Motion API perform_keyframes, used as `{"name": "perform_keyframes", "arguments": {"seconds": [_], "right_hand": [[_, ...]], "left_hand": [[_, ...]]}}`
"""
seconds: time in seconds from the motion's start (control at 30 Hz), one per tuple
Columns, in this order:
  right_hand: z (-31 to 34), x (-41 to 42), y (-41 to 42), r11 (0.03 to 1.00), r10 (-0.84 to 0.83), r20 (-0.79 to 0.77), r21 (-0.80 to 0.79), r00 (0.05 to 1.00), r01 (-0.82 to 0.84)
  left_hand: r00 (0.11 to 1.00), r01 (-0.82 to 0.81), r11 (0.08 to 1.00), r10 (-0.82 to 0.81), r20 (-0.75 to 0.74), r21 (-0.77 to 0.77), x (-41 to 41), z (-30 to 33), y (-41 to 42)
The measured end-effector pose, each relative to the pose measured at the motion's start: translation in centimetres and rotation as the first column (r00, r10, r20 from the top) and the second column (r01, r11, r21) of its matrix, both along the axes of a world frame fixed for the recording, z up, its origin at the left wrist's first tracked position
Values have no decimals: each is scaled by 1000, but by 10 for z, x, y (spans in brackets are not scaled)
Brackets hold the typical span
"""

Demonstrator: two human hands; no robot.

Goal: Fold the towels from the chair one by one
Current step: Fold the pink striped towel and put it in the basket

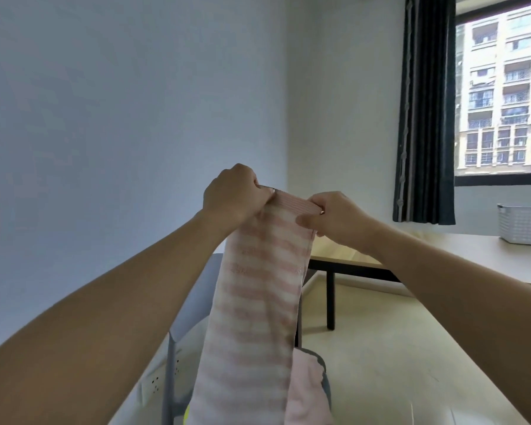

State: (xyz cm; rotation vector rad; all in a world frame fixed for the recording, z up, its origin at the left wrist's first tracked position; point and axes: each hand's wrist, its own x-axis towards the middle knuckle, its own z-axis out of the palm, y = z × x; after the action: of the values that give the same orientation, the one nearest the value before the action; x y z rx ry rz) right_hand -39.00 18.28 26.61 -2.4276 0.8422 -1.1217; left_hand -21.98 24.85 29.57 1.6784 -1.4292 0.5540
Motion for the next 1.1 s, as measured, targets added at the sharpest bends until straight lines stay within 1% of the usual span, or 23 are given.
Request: {"name": "perform_keyframes", "arguments": {"seconds": [0.07, 0.1, 0.17, 0.23, 0.27, 0.3, 0.33, 0.43, 0.53, 0.6, 0.7, 0.77, 0.87, 0.93, 1.0, 1.03, 1.1], "right_hand": [[1, -5, -1, 1000, 8, 81, 11, 997, -9], [1, -8, 0, 999, 19, 119, 27, 993, -22], [1, -15, 0, 997, 37, 161, 56, 986, -47], [1, -22, 0, 993, 56, 157, 92, 986, -71], [0, -24, -2, 991, 57, 144, 113, 988, -73], [0, -26, -3, 989, 56, 129, 132, 990, -73], [0, -29, -4, 986, 55, 119, 152, 991, -73], [0, -37, -7, 977, 64, 115, 195, 991, -85], [-1, -46, -11, 969, 71, 118, 228, 990, -97], [-3, -49, -13, 969, 86, 125, 220, 988, -112], [-6, -48, -18, 976, 118, 171, 162, 978, -145], [-8, -44, -24, 986, 93, 158, 120, 983, -113], [-15, -33, -38, 1000, 16, 41, 18, 999, -16], [-22, -25, -49, 998, -46, -93, -56, 995, 41], [-30, -13, -63, 989, -94, -193, -132, 977, 69], [-33, -6, -70, 984, -115, -219, -161, 969, 81], [-39, 9, -84, 975, -162, -220, -188, 962, 121]], "left_hand": [[999, -35, 998, 34, 23, 43, 3, 4, 6], [998, -60, 994, 56, 40, 94, 5, 6, 9], [990, -121, 959, 99, 97, 256, 10, 7, 14], [995, -96, 897, 68, 79, 431, 15, 4, 17], [998, -57, 870, 41, 44, 490, 17, 3, 17], [1000, -24, 855, 15, 21, 518, 18, 0, 17], [1000, -1, 857, -10, 18, 515, 19, -2, 18], [996, 65, 905, -86, 32, 420, 18, -7, 20], [990, 118, 928, -137, 30, 354, 15, -8, 22], [988, 122, 942, -146, 53, 314, 12, -7, 21], [986, 144, 957, -160, 44, 253, 9, -6, 15], [987, 137, 964, -152, 50, 229, 10, -8, 7], [986, 140, 962, -156, 53, 235, 20, -18, -10], [985, 158, 947, -173, 28, 279, 30, -28, -24], [985, 157, 925, -174, 18, 346, 42, -40, -42], [986, 144, 919, -166, 27, 368, 48, -47, -52], [991, 107, 930, -128, 37, 351, 60, -59, -70]]}}
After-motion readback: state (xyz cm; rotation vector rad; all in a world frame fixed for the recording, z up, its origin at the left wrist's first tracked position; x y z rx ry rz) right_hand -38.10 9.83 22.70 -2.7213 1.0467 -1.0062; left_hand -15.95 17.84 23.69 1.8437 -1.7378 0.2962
